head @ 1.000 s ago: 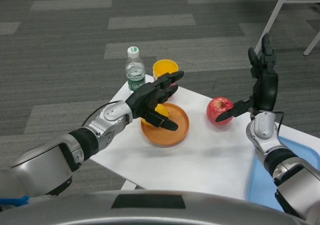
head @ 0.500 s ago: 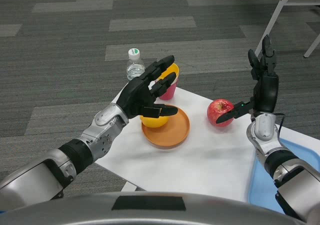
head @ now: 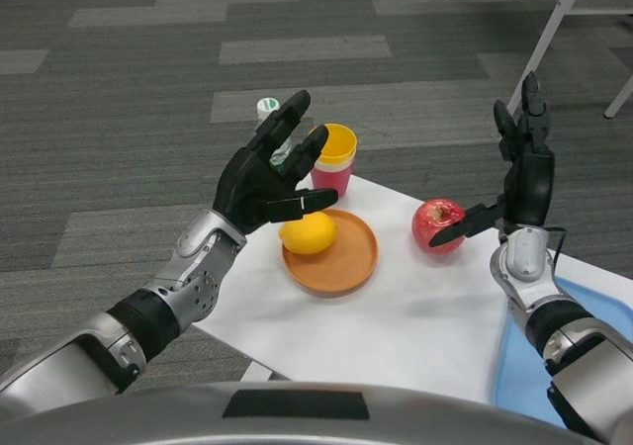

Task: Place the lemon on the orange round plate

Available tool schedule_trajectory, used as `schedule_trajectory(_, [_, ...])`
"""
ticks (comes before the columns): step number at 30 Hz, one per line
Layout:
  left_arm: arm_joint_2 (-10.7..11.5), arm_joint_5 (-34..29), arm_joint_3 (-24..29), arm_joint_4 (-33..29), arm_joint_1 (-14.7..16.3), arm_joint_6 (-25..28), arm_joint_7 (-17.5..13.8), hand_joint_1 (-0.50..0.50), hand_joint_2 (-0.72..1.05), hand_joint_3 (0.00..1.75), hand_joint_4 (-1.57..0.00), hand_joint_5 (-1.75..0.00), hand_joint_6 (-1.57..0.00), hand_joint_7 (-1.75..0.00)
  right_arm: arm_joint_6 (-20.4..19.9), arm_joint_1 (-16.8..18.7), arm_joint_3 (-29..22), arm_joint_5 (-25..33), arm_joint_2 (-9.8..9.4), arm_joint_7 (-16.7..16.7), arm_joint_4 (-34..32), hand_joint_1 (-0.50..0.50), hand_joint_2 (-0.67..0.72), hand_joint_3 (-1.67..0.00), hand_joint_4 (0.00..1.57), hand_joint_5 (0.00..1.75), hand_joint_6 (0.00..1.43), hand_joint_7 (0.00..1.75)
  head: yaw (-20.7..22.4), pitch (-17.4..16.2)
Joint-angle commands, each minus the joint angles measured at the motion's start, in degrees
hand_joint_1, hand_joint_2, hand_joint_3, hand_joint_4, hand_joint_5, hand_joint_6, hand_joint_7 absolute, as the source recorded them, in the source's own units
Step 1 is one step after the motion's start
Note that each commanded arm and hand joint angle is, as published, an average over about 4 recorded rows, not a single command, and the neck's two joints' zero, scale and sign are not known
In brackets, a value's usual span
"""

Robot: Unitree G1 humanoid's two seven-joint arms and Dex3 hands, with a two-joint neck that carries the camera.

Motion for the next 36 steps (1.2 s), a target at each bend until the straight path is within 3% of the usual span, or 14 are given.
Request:
schedule_trajectory(1, [0.4, -3.6, -1.5, -1.2, 1.2, -2.1, 0.2, 0.50, 0.83, 0.09, 0.00, 0.00, 0.00, -0.07, -0.2, -0.6, -0.4, 0.4, -0.19, 0.0, 0.0, -0.25, 0.72, 0.00, 0.69, 0.00, 0.00, 0.00, 0.6, 0.1])
schedule_trajectory(5, [1.6, -12.2, -5.8, -4.4, 1.3, -2.1, 0.2, 0.50, 0.23, 0.09, 0.00, 0.00, 0.00, -0.17, -0.2, -0.6, -0.3, 0.4, -0.23, 0.0, -0.1, -0.25, 0.72, 0.00, 0.70, 0.00, 0.00, 0.00, 1.5, 0.3])
schedule_trajectory(10, [2.0, -13.5, -6.0, -6.2, 1.6, -2.0, -0.1, 0.50, -0.35, 0.09, 0.00, 0.00, 0.00, -0.28, -0.2, -0.6, -0.3, 0.3, -0.19, 0.0, -0.2, -0.25, 0.72, 0.00, 0.71, 0.00, 0.00, 0.00, 2.0, 0.6])
schedule_trajectory(36, [3.1, -12.4, 0.7, -10.9, 4.7, -2.0, -0.1, 0.50, -0.37, 0.09, 0.00, 0.00, 0.00, -0.28, -0.2, -0.5, -0.3, 0.3, -0.23, 0.0, -0.3, -0.25, 0.72, 0.00, 0.69, 0.00, 0.00, 0.00, 2.2, 0.6])
